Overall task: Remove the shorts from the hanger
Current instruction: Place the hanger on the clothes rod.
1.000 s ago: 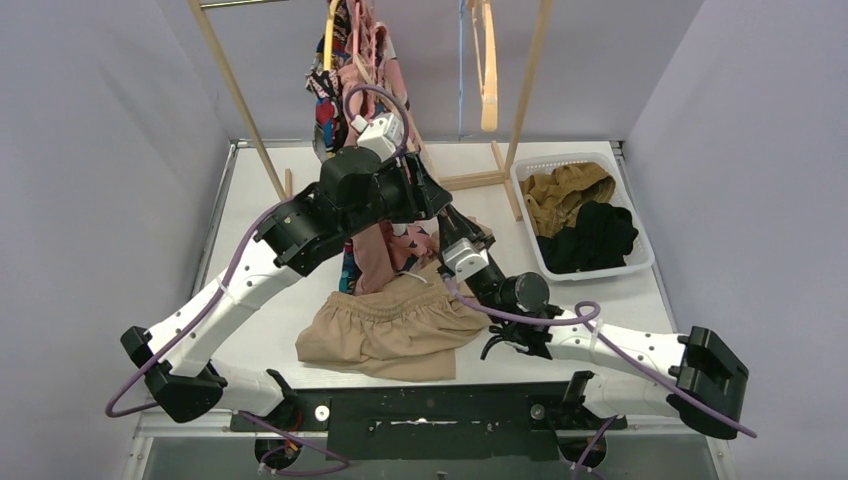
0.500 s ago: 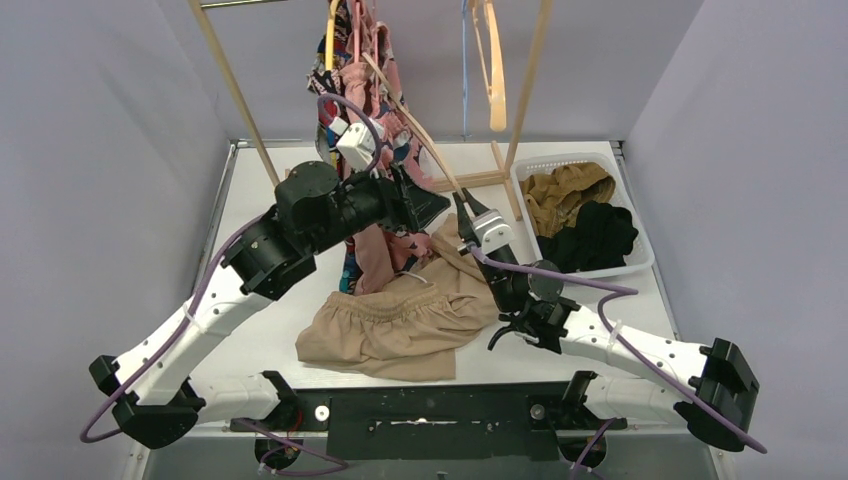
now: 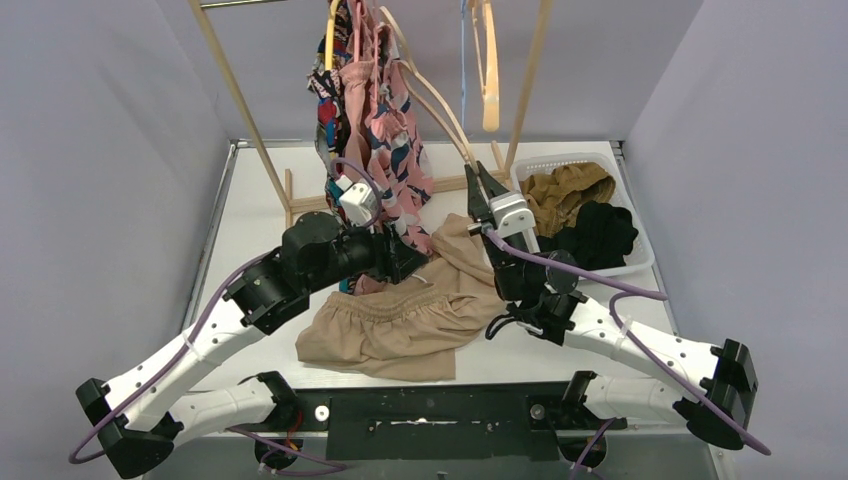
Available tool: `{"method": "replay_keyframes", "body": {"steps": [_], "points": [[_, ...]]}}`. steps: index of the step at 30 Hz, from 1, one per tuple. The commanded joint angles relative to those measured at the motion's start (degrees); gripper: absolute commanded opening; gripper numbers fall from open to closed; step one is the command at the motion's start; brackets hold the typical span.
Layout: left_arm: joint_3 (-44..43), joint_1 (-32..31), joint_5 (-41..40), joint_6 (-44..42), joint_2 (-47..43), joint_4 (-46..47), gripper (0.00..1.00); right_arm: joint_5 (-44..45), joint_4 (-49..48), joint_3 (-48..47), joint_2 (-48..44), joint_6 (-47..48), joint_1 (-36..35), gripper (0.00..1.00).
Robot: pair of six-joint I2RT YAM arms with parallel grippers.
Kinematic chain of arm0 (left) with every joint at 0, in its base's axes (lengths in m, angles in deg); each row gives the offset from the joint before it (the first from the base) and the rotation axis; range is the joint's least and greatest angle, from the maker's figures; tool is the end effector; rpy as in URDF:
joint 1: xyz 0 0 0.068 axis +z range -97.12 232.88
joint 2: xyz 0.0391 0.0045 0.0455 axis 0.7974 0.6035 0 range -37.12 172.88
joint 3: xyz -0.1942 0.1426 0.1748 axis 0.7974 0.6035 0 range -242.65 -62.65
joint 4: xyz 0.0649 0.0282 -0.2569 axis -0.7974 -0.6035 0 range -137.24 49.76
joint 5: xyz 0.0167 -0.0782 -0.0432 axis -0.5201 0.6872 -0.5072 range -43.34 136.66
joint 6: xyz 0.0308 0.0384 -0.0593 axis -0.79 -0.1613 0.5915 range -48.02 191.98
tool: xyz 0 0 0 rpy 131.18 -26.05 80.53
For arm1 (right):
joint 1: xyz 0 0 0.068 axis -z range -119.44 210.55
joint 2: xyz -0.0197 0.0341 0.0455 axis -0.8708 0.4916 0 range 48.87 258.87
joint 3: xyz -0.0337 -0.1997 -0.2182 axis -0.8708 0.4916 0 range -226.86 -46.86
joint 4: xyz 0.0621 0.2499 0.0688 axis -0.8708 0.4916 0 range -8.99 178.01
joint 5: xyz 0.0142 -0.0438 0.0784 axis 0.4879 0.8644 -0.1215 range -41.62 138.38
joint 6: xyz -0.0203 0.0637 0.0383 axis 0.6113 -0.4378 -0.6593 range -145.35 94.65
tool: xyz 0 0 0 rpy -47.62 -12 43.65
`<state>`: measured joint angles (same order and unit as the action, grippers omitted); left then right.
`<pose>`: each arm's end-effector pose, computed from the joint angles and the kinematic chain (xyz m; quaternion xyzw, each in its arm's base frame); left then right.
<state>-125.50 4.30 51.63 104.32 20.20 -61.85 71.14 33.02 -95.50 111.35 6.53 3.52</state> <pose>0.1552 -0.1844 0.4026 0.1386 0.7866 -0.4162 0.4346 0.1600 0.2001 0.4442 -0.1971 0.4498 0.0984 0.8655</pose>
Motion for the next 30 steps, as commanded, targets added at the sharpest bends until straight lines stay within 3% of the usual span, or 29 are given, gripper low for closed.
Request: {"method": "replay_keyframes", "body": {"steps": [1,9,18,24,30], "points": [[0.13,0.19,0.70,-1.05,-1.93,8.26,0.50,-0.39,-6.81,-3.91,-0.21,1.25,-0.66,0.00],[1.29,0.23,1.82,-1.88,1.83,7.83,0.50,1.60,-13.78,-7.43,2.52,2.66,-0.66,0.00],[1.34,0.22,3.35,-1.76,5.44,6.43,0.51,7.57,-18.71,-16.21,12.19,1.36,2.12,0.00],[1.93,0.30,2.85,-2.31,5.09,5.56,0.51,9.16,-10.57,-22.14,16.85,-6.91,6.71,0.00],[3.23,0.37,1.77,-2.69,4.04,5.32,0.52,5.66,-1.29,-22.10,17.22,-14.15,8.82,0.00]]}}
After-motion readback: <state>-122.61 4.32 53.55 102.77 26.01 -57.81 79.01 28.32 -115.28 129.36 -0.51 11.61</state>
